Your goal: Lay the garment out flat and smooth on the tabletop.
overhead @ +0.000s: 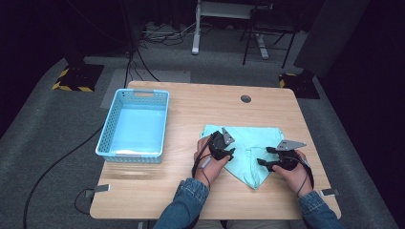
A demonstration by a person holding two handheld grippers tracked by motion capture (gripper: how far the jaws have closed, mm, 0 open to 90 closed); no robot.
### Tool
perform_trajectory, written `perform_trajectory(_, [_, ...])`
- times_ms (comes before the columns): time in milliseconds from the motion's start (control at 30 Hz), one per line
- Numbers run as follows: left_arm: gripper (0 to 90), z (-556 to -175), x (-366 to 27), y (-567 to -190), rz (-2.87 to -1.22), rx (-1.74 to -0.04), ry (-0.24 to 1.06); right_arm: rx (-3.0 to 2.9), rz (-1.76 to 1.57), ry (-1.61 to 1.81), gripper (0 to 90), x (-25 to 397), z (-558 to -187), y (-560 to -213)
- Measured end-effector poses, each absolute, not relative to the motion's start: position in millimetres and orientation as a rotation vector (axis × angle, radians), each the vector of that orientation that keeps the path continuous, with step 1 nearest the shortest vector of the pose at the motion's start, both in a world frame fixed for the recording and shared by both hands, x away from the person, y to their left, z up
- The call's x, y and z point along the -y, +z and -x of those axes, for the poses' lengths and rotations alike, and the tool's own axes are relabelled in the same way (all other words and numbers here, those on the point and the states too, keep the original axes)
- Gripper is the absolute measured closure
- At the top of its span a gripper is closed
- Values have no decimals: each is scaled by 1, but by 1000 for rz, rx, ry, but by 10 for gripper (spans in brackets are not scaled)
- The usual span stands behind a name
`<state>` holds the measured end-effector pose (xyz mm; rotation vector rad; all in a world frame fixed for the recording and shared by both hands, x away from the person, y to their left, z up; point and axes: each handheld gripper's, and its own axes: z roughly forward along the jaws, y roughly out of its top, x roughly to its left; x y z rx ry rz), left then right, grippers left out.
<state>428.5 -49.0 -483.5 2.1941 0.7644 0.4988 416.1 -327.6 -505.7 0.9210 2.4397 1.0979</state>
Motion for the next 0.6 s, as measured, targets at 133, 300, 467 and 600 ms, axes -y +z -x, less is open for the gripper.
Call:
perform_trajectory(133, [364, -431, 57, -484, -2199, -748, 490, -2440, -920, 1096, 287, 328, -416, -506])
perform_trajectory(300, [366, -434, 67, -484, -2213, -721, 480, -2440, -919, 1096, 287, 327, -416, -506])
perform_trajectory(467, [381, -438, 75, -487, -2230, -701, 458, -2439, -919, 1096, 288, 327, -416, -506])
perform_trajectory(600, [417, -441, 81, -493, -2246, -688, 435, -2440, -919, 1096, 287, 327, -416, -506])
